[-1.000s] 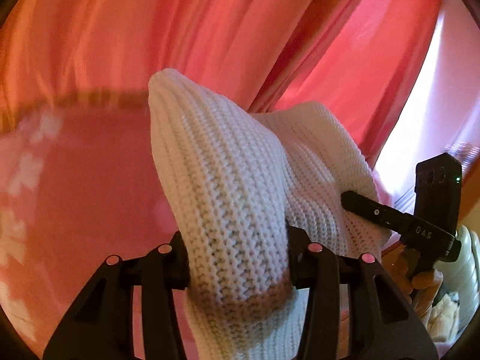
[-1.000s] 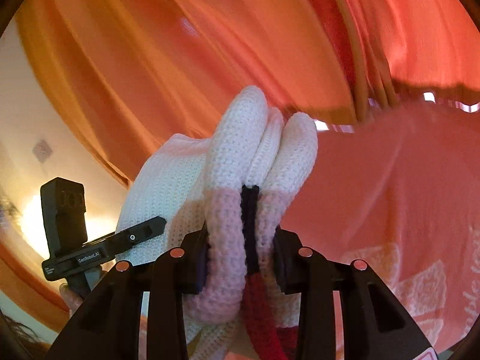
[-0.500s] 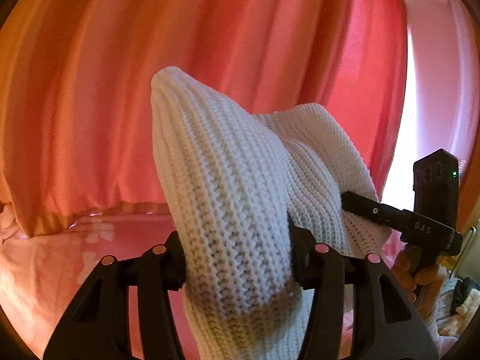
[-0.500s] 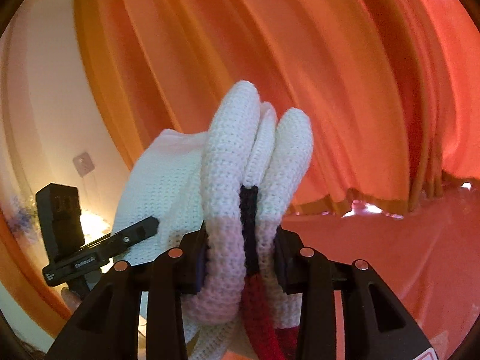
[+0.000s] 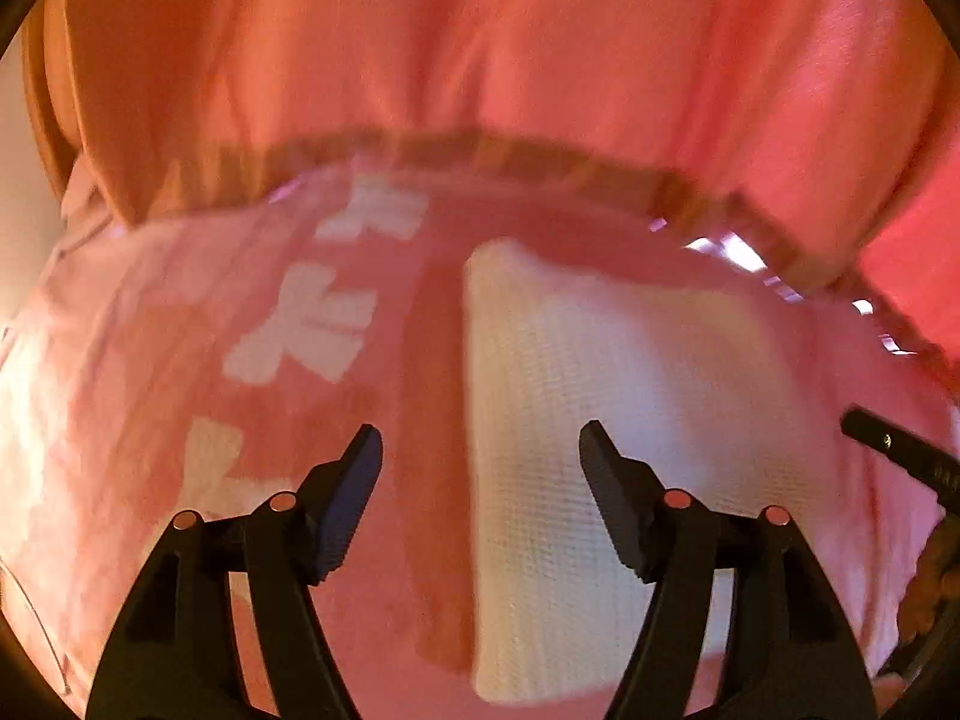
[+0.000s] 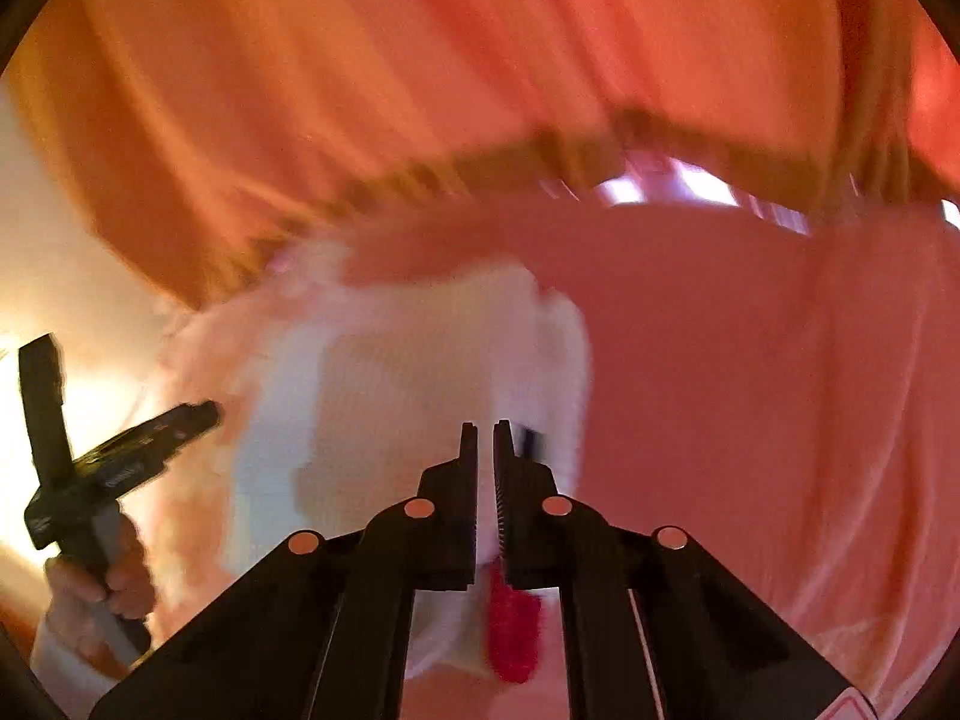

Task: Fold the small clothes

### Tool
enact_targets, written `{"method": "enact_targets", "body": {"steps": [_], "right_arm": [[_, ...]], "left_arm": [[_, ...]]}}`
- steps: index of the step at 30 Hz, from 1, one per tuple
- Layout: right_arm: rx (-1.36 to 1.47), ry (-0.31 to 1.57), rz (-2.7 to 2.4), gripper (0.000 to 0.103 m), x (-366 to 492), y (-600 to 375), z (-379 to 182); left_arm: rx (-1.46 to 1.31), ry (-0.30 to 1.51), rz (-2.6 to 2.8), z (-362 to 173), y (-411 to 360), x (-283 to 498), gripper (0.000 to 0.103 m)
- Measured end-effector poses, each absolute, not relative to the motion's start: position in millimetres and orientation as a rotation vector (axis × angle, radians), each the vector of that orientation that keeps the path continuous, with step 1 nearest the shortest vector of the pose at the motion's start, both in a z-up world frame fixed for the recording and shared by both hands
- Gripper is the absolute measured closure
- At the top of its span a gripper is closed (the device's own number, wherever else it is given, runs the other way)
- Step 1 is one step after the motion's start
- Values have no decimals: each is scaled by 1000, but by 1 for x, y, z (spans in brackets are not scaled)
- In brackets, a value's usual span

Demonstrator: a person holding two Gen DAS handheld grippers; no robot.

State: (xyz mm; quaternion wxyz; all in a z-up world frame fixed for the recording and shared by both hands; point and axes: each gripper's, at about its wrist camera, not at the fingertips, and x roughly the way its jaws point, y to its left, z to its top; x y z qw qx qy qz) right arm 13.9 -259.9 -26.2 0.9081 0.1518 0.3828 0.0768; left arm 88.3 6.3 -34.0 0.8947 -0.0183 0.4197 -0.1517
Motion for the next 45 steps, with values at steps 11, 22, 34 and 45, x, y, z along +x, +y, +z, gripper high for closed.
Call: {"method": "enact_targets", "body": {"steps": [11,22,34,45], "right_arm": [[169,1046,166,103,25,-218,-77],[121,750,-60,82,-54,-239,-27],[43,735,-190,44,-109,-234,-65],[45,747,-190,43,-120,-227,-91]], "left_arm": [[204,974,-293,-95,-46,72,24],[202,796,-262,-42,-45,18,7],[191,740,-211,-62,-34,-46,5],[175,702,-147,-83,-29,-63,5]]}}
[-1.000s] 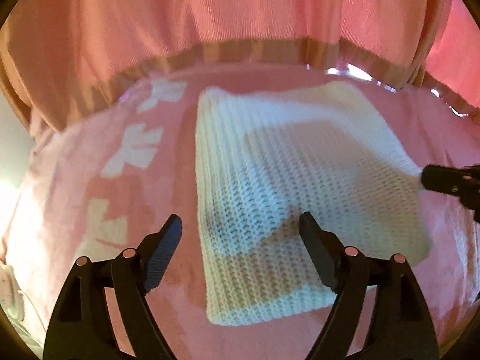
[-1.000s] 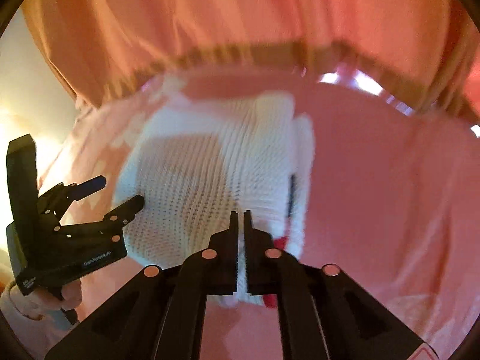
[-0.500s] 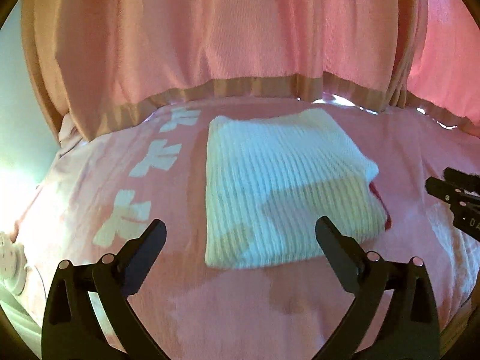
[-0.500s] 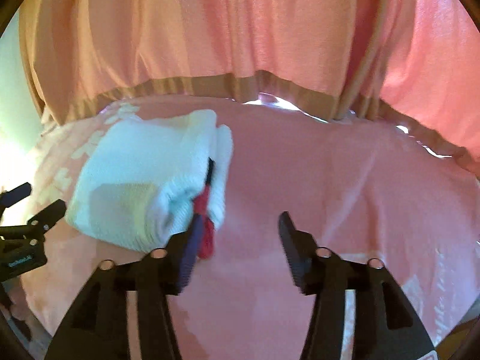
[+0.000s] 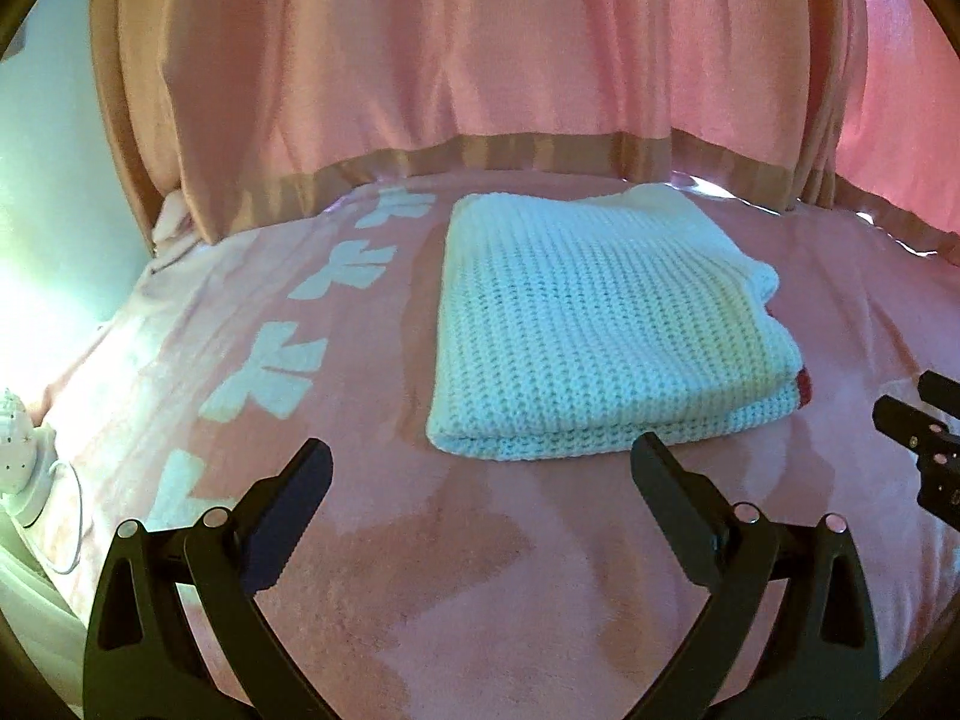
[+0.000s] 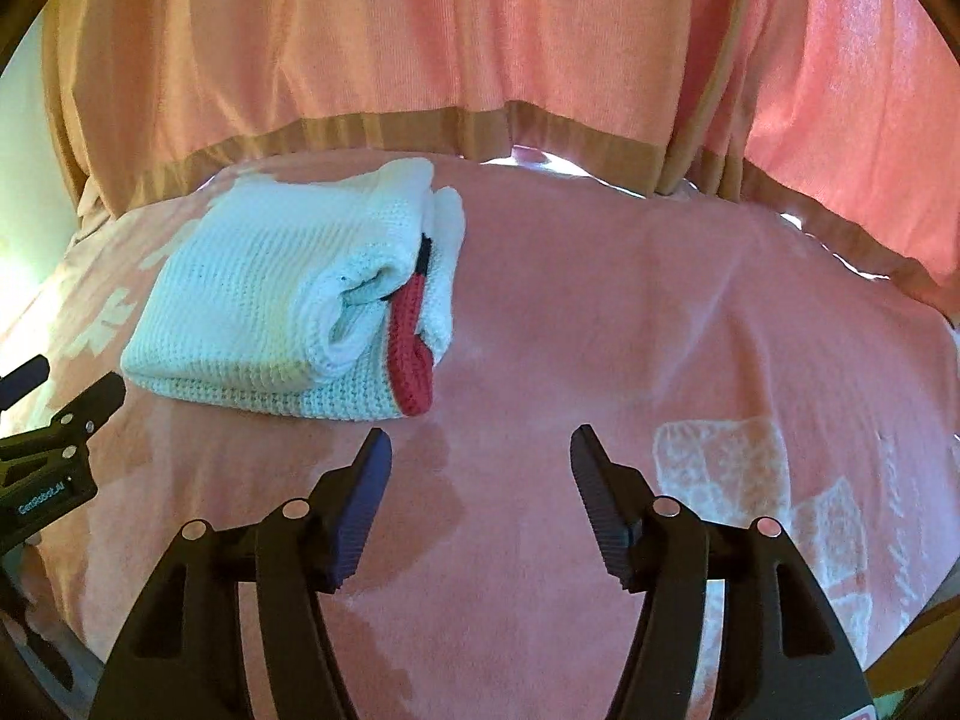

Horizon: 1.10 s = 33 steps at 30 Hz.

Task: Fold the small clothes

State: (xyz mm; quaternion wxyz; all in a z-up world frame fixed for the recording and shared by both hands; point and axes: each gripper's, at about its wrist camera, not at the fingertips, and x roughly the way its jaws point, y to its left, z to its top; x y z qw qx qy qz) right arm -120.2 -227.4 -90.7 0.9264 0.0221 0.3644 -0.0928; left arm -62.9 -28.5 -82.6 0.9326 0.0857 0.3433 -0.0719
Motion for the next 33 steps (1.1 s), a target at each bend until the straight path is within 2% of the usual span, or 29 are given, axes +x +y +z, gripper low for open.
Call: {"method": "enact_targets", "body": {"steps": [33], "right_arm": [[31,761,-172,41,-116,-211,-104]], "left_arm": [[152,671,-133,-87,-36,-67,5]]}}
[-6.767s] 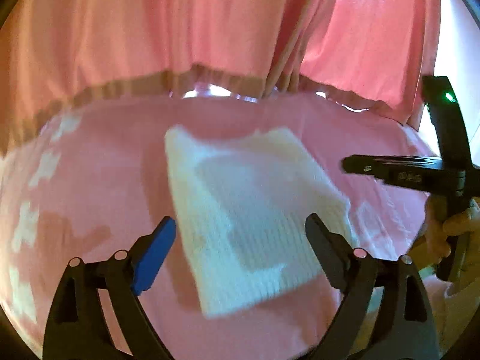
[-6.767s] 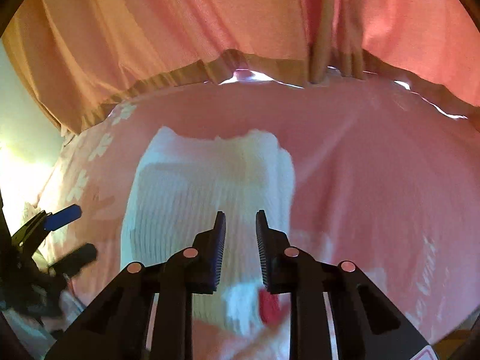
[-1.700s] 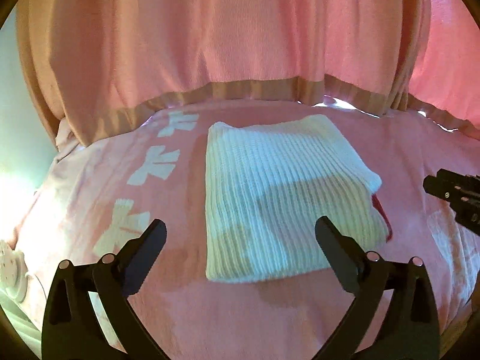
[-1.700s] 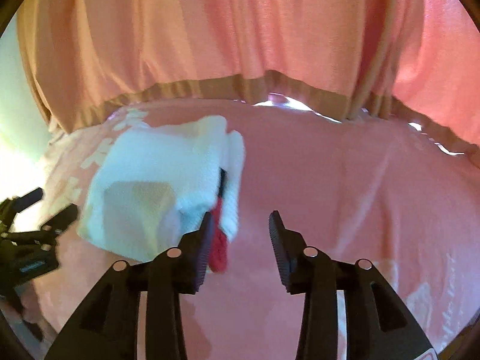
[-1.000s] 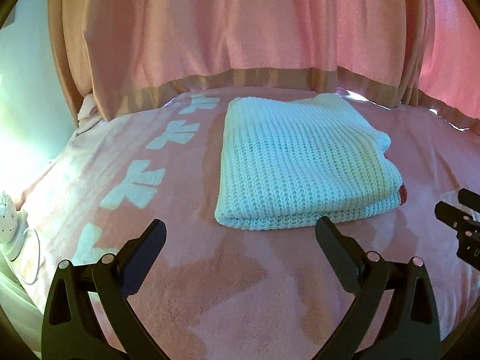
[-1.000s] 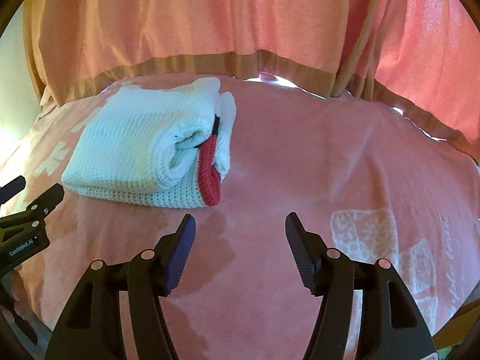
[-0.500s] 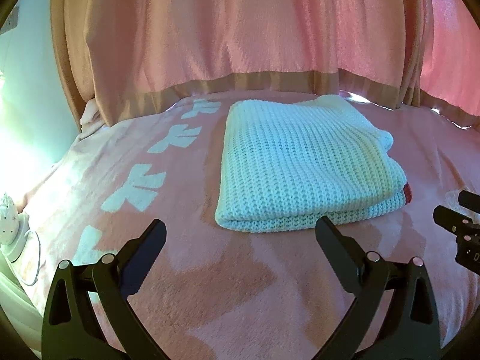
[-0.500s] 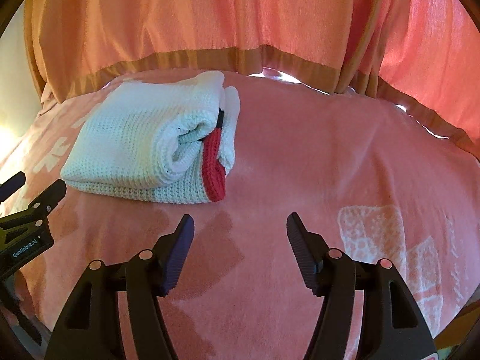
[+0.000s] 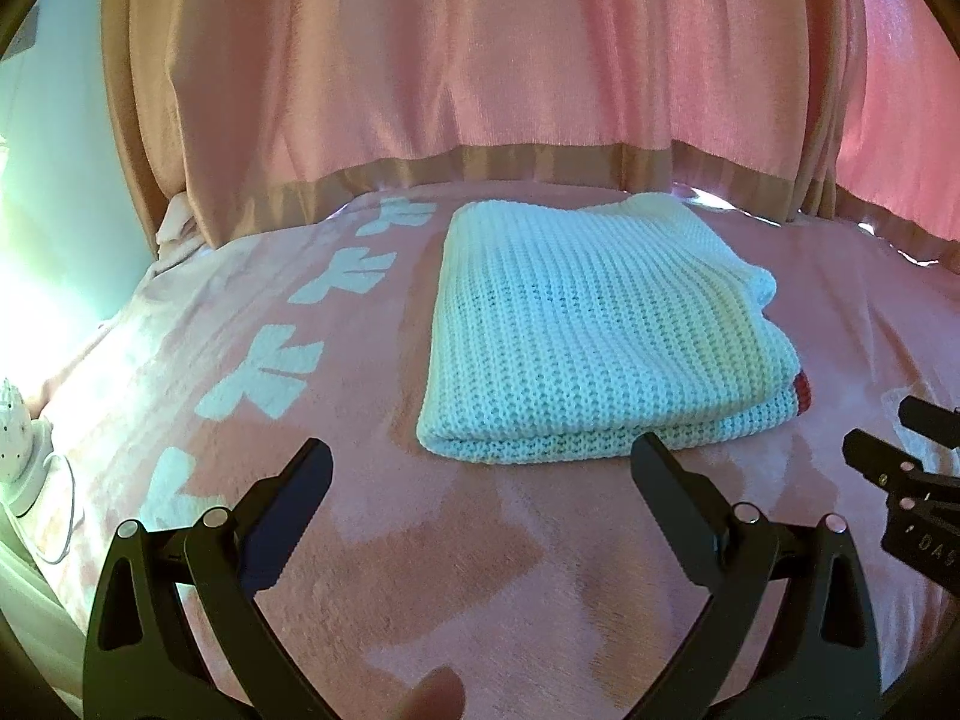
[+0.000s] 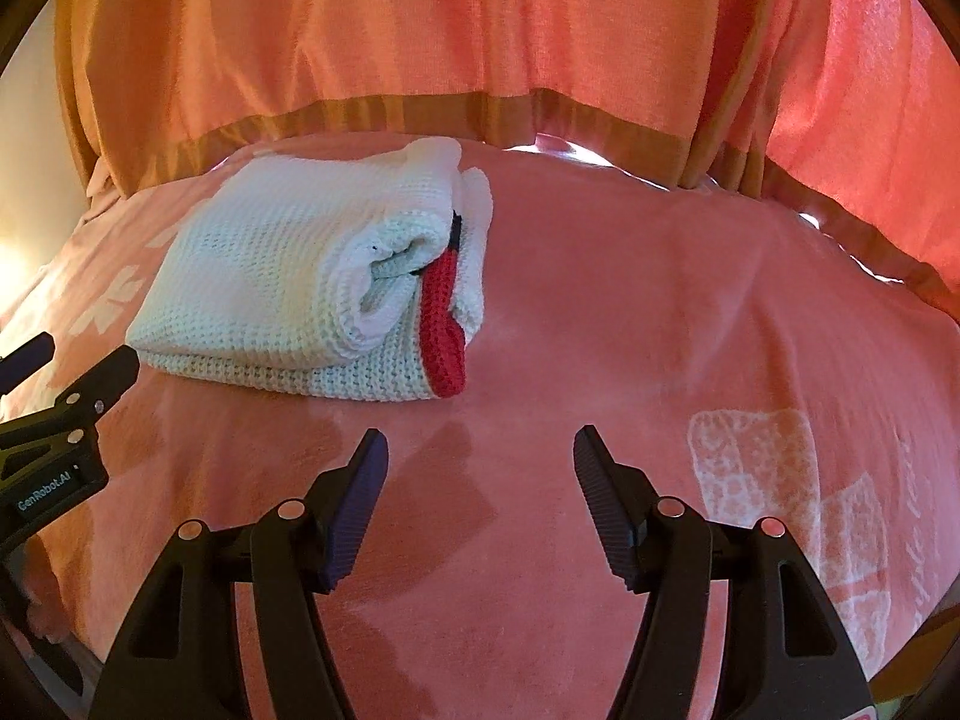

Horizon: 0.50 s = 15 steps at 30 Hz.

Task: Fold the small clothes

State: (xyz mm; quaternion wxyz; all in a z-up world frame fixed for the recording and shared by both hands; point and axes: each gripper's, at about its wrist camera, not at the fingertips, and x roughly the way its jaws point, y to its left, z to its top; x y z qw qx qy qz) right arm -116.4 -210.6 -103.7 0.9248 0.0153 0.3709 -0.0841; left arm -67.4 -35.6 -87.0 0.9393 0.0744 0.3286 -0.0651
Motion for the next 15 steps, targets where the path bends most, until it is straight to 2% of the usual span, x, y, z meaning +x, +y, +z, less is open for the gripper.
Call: {"method": "enact_targets", "body": {"steps": [15], "right_arm": [[26,768,-169,41,-117,-204,-107]], "left_arm": [[155,712,-129,-91,-38,-67,5]]}}
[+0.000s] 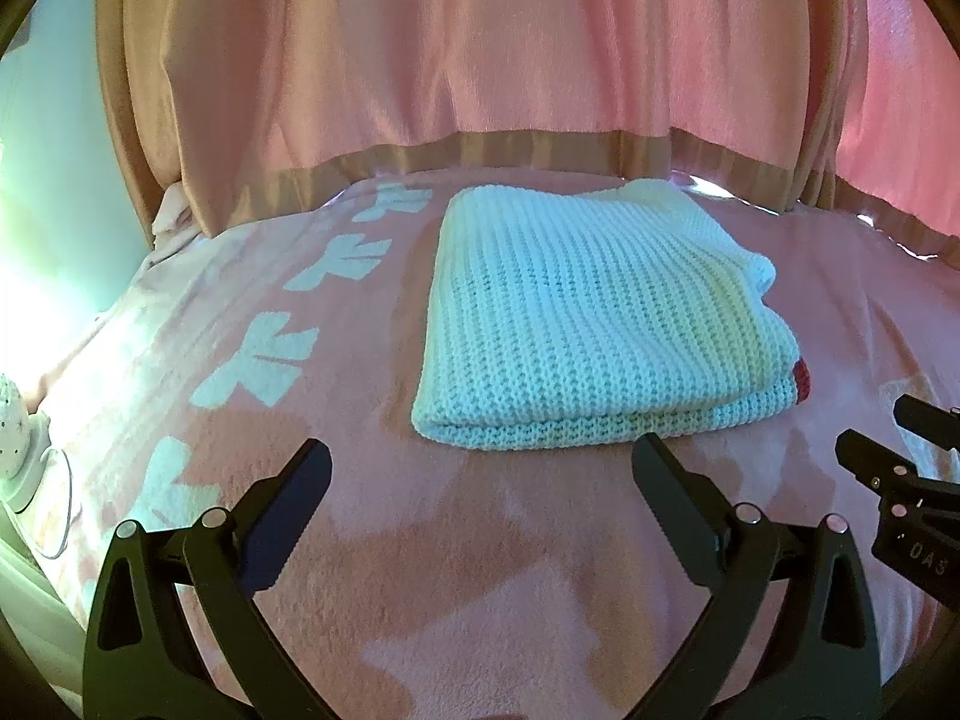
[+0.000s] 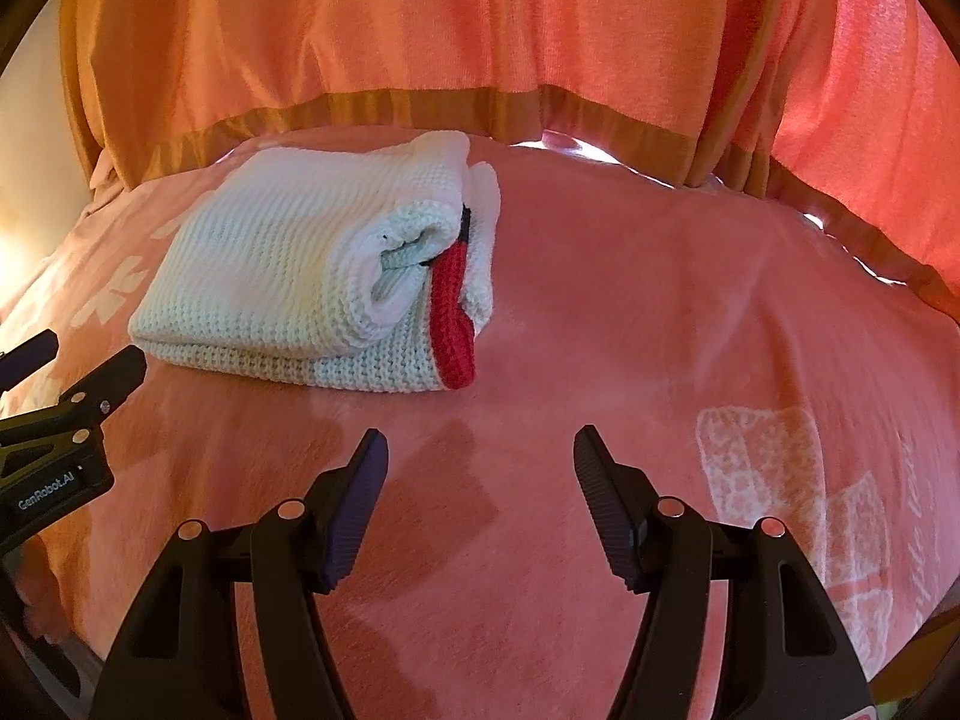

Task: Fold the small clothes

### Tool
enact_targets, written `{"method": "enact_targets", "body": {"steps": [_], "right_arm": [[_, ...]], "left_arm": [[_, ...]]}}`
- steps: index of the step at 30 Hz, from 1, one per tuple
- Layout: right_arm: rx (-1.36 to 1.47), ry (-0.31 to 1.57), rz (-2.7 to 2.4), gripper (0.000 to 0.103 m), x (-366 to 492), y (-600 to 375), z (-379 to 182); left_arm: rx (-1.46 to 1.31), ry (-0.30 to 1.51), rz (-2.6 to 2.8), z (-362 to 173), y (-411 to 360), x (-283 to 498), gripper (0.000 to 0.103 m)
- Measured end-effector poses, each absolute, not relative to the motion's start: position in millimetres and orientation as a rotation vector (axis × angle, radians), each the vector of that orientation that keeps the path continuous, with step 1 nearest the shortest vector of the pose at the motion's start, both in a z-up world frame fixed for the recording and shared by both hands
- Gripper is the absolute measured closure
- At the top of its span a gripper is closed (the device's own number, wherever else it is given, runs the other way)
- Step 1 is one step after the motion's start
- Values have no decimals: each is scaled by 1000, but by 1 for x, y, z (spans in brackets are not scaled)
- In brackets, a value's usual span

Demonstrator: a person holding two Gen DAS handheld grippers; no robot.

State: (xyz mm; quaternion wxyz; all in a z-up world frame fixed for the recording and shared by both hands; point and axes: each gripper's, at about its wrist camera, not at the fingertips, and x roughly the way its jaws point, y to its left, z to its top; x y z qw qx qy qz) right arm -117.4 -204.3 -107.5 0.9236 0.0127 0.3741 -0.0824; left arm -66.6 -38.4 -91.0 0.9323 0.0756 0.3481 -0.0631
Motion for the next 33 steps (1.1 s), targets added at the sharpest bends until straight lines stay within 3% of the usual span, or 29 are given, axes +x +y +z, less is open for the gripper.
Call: {"method": "enact_targets", "body": {"steps": [33], "right_arm": [[22,775,-169,41,-115,-191,-109]], "left_arm": [[141,731,-117,-95,-37,-67,5]]}}
